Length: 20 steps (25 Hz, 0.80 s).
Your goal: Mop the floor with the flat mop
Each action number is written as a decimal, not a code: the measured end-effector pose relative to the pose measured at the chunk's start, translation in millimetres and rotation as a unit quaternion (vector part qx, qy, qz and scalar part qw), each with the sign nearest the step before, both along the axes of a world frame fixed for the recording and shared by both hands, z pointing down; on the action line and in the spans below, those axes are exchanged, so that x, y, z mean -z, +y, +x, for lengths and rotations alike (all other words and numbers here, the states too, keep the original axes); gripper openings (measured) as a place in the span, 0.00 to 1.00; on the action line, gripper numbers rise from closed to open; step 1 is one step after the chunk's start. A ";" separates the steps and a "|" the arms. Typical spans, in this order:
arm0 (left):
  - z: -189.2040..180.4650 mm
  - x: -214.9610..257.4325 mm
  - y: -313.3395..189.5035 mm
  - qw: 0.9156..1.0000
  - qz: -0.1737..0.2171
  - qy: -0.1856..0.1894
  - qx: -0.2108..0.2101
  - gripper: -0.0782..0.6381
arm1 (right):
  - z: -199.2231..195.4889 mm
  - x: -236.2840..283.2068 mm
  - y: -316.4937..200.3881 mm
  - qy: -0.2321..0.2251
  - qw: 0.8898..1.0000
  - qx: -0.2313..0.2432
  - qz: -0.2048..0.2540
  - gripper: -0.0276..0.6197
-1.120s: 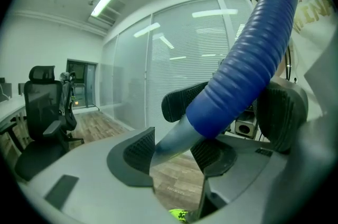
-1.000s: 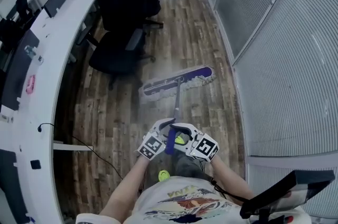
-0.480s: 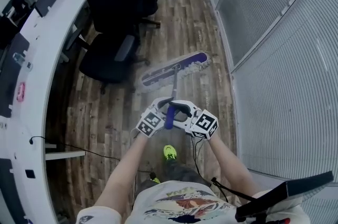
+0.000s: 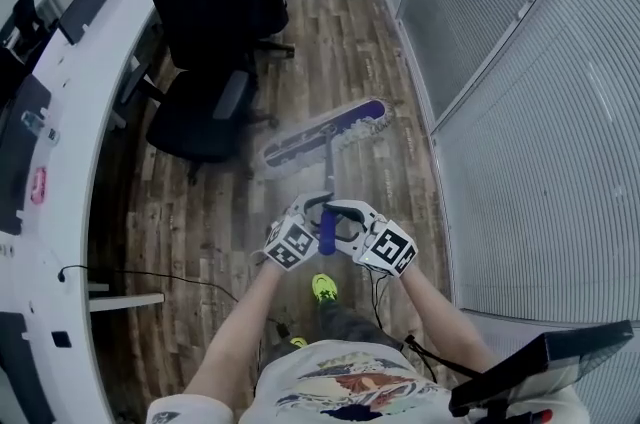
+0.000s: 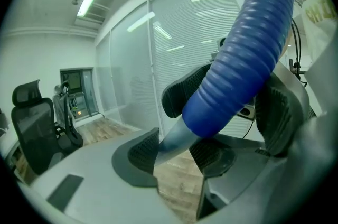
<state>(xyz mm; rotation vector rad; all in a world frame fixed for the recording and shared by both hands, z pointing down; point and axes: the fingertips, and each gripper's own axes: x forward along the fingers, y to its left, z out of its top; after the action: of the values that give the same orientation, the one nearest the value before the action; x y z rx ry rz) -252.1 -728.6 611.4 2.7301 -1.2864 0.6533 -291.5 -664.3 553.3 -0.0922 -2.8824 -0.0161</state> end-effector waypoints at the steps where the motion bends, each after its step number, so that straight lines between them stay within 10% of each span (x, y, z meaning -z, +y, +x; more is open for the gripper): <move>1: 5.1 2.4 15.6 1.000 0.002 0.000 -0.003 0.36 | 4.6 3.0 15.0 0.000 1.000 -0.003 0.004 0.41; 20: 88.8 8.5 375.4 0.999 0.002 -0.013 -0.037 0.35 | 82.0 8.2 369.9 0.027 0.998 -0.046 0.036 0.36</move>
<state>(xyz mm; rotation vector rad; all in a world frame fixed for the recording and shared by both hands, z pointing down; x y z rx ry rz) -163.4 -353.3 602.8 2.7936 -1.1967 0.6943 -209.4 -294.5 545.1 0.0518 -2.8246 -0.0986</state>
